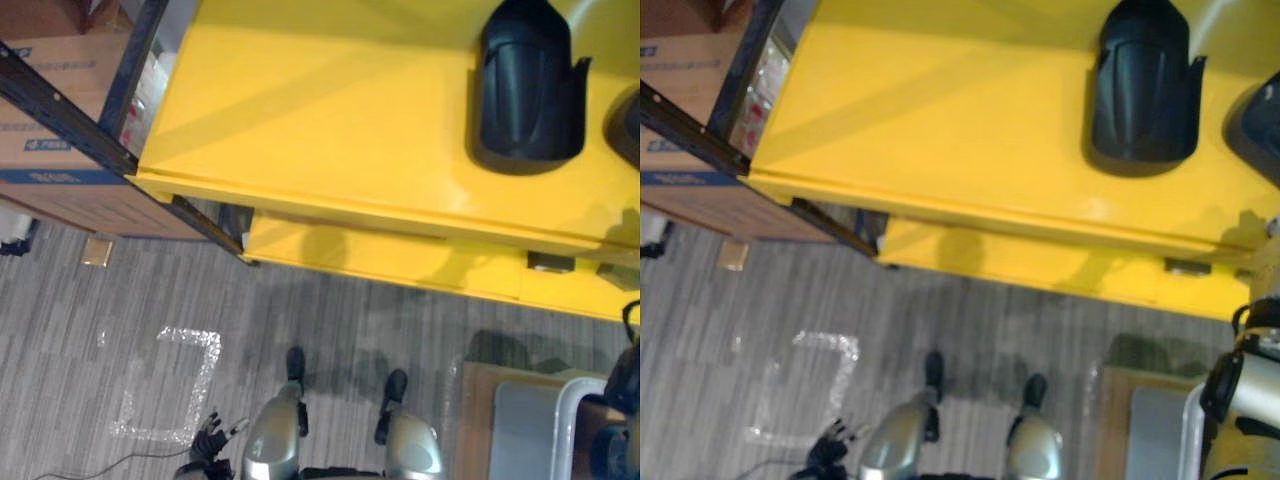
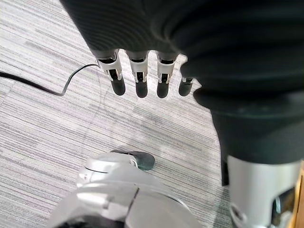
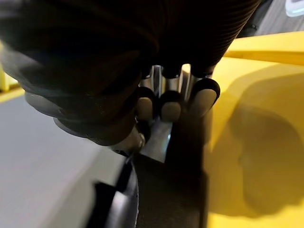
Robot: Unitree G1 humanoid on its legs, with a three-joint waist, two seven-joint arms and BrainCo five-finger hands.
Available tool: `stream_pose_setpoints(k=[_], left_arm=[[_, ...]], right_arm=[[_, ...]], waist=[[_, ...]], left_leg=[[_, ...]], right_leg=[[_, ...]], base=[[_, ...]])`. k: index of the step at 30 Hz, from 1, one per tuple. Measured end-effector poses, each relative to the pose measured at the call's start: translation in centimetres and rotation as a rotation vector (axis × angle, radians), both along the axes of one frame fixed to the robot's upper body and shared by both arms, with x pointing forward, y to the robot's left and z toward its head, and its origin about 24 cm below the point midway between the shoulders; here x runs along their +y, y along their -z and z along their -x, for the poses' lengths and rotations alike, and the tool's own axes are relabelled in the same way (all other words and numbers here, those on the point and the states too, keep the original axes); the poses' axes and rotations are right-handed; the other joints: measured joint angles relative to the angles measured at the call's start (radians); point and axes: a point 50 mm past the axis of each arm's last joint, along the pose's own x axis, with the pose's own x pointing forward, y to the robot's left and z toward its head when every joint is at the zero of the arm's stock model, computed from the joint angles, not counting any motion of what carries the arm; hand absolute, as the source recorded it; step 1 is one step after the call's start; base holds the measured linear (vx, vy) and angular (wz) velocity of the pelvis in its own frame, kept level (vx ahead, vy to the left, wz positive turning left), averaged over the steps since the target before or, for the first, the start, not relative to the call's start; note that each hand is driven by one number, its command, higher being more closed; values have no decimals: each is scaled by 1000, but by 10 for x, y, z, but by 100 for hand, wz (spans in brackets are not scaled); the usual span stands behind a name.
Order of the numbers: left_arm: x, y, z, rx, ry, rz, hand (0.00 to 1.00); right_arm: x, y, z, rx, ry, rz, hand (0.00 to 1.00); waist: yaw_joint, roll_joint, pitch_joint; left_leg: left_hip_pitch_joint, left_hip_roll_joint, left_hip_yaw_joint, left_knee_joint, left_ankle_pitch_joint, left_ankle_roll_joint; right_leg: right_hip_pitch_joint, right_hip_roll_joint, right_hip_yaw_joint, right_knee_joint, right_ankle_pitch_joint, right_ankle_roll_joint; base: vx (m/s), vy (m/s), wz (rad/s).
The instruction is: Walk over and take plastic housings, then place them on the shelf
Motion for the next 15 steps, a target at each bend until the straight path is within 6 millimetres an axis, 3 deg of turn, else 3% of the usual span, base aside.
stream_pose_setpoints(k=[3,4,9,15], left_arm=[[-1,0,-2,-7,5,4,0],[-1,-1,-3,-14,-6,15,0],[0,-2,-4,-32,-11,14,0],[0,-5,-9,-62,-9,8,0]], right_arm=[[4,-8,-5,12,-12,35,100],[6,-8,-6,26,-20,49,0],[7,-13,-6,69,0,139,0],[15,-42,11,-28,66,376,0]], waist=[[-1,11,6],[-1,13,7],[-4,13,8],[-7,5,6]], left_leg=[[0,1,0,0,1,0],[0,2,0,1,1,-1],[2,2,-2,0,1,-1],[26,4,-4,-5,1,-1]], right_leg=[[0,1,0,0,-1,-1],[0,2,0,0,-1,-1],[2,2,0,2,-1,-1],[25,4,-1,3,-1,-1]], base=[[-13,-1,-1],[0,0,0],[0,0,0],[0,0,0]])
